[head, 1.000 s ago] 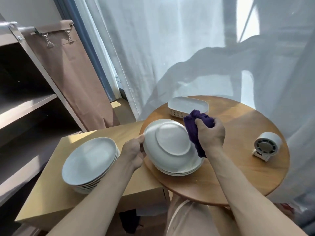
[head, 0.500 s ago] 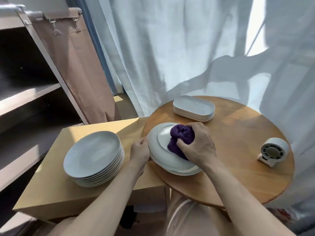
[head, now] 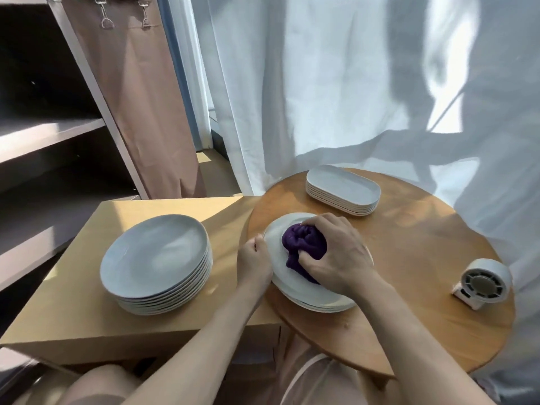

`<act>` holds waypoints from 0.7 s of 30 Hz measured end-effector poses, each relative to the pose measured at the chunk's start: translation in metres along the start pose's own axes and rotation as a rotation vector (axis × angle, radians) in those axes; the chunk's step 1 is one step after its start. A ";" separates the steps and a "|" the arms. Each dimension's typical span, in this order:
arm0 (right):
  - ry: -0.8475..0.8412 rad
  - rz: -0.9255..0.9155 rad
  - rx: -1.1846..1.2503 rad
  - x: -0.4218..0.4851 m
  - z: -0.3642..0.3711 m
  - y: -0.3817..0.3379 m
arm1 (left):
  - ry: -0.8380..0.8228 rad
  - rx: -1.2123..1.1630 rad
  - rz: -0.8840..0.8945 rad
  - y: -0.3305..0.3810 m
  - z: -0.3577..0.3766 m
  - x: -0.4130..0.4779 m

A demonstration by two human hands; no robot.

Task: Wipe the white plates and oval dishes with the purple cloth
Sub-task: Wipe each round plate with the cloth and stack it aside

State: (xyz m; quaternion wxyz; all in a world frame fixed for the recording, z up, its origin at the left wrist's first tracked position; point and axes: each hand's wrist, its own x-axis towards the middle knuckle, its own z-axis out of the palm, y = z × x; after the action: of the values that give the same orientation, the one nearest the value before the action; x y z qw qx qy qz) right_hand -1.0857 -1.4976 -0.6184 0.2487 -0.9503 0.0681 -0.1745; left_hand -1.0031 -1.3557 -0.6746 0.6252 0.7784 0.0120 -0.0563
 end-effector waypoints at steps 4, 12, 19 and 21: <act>-0.029 -0.085 0.050 0.009 0.011 -0.020 | -0.037 -0.061 0.012 -0.011 0.001 0.000; -0.281 -0.123 -0.096 0.073 0.002 -0.045 | -0.088 -0.283 -0.016 -0.017 -0.005 0.003; -0.282 -0.032 -0.190 0.116 0.018 -0.038 | -0.091 -0.301 0.072 -0.014 -0.001 -0.006; -0.246 0.028 -0.197 0.122 0.021 -0.023 | -0.085 -0.241 0.079 -0.016 0.001 -0.008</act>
State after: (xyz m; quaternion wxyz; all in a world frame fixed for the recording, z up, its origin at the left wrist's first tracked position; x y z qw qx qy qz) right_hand -0.9637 -1.4946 -0.5882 0.1633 -0.9832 0.0670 -0.0456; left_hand -1.0123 -1.3533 -0.6893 0.7159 0.6943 -0.0384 -0.0625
